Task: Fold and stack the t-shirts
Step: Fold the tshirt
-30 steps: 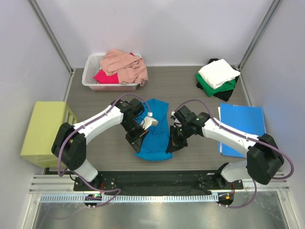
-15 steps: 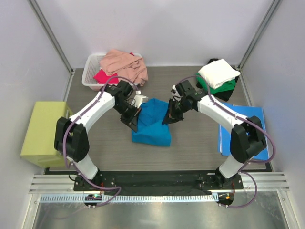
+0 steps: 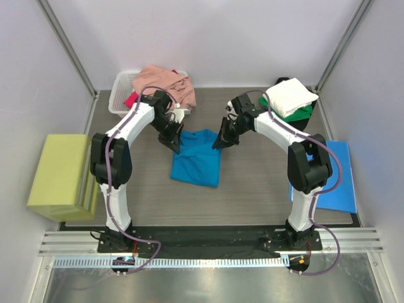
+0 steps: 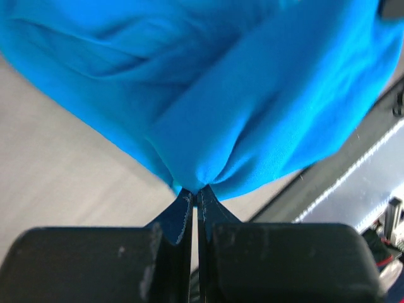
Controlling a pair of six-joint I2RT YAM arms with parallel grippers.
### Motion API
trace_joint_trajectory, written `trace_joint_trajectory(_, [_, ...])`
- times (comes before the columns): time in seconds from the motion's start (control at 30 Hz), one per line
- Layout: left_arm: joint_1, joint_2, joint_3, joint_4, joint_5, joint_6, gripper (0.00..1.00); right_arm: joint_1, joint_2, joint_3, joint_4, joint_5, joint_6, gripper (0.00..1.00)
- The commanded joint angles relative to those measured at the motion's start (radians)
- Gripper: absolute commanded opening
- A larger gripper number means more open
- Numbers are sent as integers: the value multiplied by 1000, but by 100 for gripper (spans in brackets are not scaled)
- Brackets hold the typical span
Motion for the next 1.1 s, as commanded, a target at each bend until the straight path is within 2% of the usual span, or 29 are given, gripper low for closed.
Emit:
trace_joint_trajectory(0.0, [47, 92, 177, -59, -23, 17, 0, -10, 46, 84, 34, -25, -13, 1])
trace_joint_trajectory(0.13, [62, 209, 338, -105, -33, 28, 0, -25, 95, 143, 34, -31, -17, 1])
trace_joint_trajectory(0.4, [62, 314, 441, -136, -17, 23, 0, -71, 149, 199, 35, -46, -11, 1])
trace_joint_trajectory(0.57, [62, 343, 542, -188, 9, 16, 0, -79, 107, 179, 66, -69, 13, 1])
trace_joint_trajectory(0.73, [62, 321, 630, -175, 7, -10, 0, -79, 57, 133, 89, -69, 23, 1])
trace_joint_trajectory(0.9, [53, 438, 829, -181, -22, -78, 3, -82, 90, 94, 110, -62, 27, 1])
trace_joint_trajectory(0.93, [53, 476, 835, -160, -26, -90, 7, -82, 96, 81, 124, -57, 29, 1])
trace_joint_trajectory(0.97, [50, 494, 832, -147, -31, -102, 18, -85, 109, 75, 132, -53, 32, 1])
trace_joint_trajectory(1.0, [42, 513, 829, -142, -64, -112, 54, -90, 115, 68, 144, -48, 33, 1])
trace_joint_trajectory(1.07, [35, 562, 825, -145, -94, -106, 91, -99, 139, 53, 158, -37, 35, 1])
